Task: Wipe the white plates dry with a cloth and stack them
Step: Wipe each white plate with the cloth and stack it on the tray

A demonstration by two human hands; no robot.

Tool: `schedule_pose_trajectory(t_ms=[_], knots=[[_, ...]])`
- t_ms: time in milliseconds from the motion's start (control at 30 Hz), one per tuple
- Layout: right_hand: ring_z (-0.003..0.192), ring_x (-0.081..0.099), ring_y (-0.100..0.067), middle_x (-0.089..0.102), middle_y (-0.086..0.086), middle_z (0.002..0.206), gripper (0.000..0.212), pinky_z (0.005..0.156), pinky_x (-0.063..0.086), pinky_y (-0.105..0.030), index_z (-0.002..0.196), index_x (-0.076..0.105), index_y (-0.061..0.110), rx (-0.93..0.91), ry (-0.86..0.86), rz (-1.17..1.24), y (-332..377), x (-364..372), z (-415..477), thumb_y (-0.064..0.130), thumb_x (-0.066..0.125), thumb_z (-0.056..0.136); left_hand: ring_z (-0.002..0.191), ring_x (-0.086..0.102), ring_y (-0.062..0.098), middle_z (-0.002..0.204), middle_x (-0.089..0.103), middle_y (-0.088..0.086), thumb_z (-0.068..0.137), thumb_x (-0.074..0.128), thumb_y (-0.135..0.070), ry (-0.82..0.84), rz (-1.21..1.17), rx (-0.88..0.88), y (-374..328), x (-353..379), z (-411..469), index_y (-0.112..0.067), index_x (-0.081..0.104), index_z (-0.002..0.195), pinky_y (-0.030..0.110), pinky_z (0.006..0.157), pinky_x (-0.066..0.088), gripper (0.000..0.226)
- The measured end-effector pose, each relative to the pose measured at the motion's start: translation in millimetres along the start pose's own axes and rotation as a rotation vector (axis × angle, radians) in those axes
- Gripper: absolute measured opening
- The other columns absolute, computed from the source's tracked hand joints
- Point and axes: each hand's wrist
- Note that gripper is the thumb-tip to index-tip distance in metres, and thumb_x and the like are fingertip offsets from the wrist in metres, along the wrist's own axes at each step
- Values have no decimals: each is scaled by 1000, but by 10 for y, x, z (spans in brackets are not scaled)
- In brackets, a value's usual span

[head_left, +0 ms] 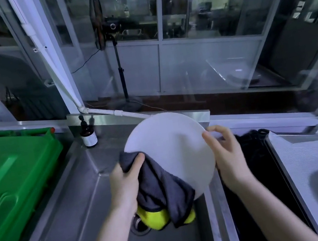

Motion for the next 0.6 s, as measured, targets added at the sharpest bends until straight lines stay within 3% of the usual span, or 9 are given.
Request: schedule_pose_trajectory(t_ms=[100, 200, 267, 333, 400, 500, 533, 600], knots=[[80, 63, -10, 74, -2, 95, 25, 75, 48, -27, 97, 73, 26, -78, 350, -231, 272, -111, 237, 46, 75, 83, 71, 66, -5, 75, 74, -13, 75, 84, -25, 234, 293, 282, -246, -24, 25, -22, 69, 76, 12, 61, 46, 15], [69, 46, -11, 53, -6, 70, 63, 66, 38, -30, 82, 66, 2, -197, 612, -621, 331, 37, 255, 64, 57, 81, 75, 65, -3, 80, 74, -10, 70, 87, -26, 446, 496, 442, -411, 67, -31, -39, 69, 83, 15, 69, 47, 26], [62, 33, -10, 34, -1, 64, 62, 59, 29, -29, 68, 49, -1, -290, 586, -674, 276, 66, 211, 58, 55, 86, 77, 65, -6, 80, 74, -15, 71, 87, -26, 457, 507, 434, -402, 79, -54, -45, 66, 84, 13, 70, 46, 31], [58, 28, -7, 29, 6, 61, 53, 55, 24, -26, 62, 39, 6, -319, 502, -633, 210, 4, 183, 43, 60, 93, 72, 63, -9, 77, 74, -15, 74, 85, -25, 395, 467, 402, -316, 51, -72, -36, 70, 80, 7, 64, 44, 19], [58, 29, -8, 31, 7, 61, 51, 56, 25, -28, 64, 41, 4, -240, 346, -515, 118, -70, 153, 38, 61, 97, 72, 64, -2, 78, 75, -6, 79, 80, -24, 262, 314, 298, -162, 14, -85, -22, 71, 77, 12, 65, 47, 9], [64, 37, -15, 41, -3, 67, 52, 62, 28, -33, 73, 51, -6, -21, 110, -220, -63, -83, 37, 39, 60, 98, 82, 70, 8, 81, 76, -6, 85, 75, -26, 116, 131, 90, 8, -50, -118, -21, 72, 81, 30, 75, 54, 7], [64, 37, -15, 41, -4, 67, 52, 62, 28, -34, 72, 51, -4, 6, 92, -195, -95, -75, -8, 40, 59, 98, 82, 70, 10, 81, 76, -5, 85, 75, -25, 122, 136, 63, 29, -68, -93, -18, 72, 81, 33, 77, 54, 9], [60, 31, -13, 33, 1, 62, 53, 57, 24, -30, 62, 38, 8, -49, 141, -259, -112, -73, -55, 40, 58, 99, 76, 68, 7, 76, 75, -7, 82, 79, -26, 189, 215, 93, -8, -116, -15, -16, 70, 78, 28, 71, 51, 14]])
Point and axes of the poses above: each hand's wrist, its own z-axis towards the middle knuckle, its own x-axis out of the palm, y = z × x
